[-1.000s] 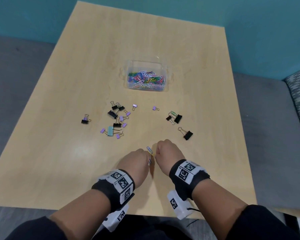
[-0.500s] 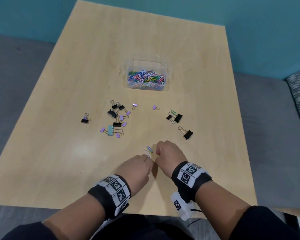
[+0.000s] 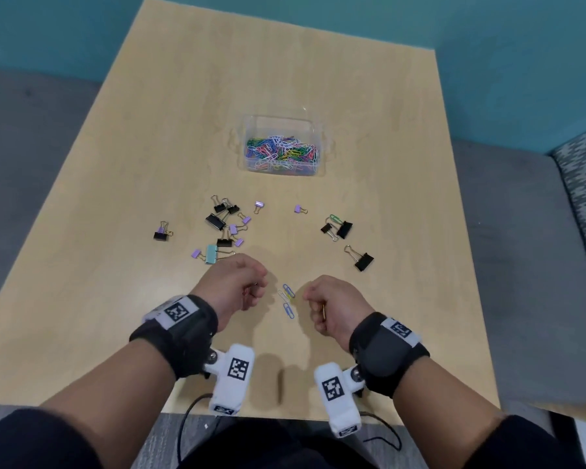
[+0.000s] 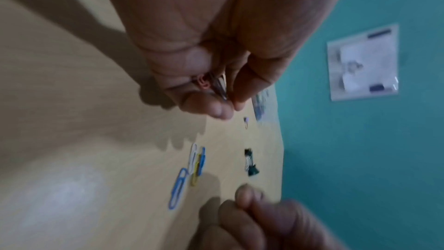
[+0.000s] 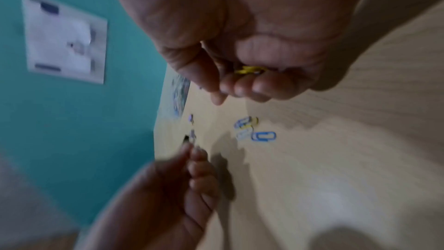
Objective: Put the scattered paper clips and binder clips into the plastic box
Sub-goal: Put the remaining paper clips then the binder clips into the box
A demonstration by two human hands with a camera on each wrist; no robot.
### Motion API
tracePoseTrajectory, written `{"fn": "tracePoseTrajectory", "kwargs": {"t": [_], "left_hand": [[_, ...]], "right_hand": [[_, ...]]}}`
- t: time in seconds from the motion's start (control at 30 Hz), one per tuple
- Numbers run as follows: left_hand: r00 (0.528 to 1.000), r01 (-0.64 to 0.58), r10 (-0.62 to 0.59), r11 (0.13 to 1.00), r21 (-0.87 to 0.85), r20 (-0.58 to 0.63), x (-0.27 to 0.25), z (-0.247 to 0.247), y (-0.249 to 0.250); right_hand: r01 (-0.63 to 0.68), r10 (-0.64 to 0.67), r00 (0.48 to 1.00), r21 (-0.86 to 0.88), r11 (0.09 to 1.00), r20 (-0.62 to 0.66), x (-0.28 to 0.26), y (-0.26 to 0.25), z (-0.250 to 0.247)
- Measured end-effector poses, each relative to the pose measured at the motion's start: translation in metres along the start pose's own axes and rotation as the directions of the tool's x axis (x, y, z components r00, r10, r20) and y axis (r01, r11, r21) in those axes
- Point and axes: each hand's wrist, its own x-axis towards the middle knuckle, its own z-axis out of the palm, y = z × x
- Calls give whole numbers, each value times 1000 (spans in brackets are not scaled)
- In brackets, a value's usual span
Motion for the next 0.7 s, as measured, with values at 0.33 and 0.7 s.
{"fn": "tracePoseTrajectory", "kwargs": {"t": [0.33,0.7], "left_hand": [[913,-384,197,123,915,357,25,20,-9],[934,-330,195,159,931,298,11,20,-7]], "right_hand": [[239,-406,913,-839,489,24,1,13,27],[258,-384,922,-824,504,54,12,17,6]]}}
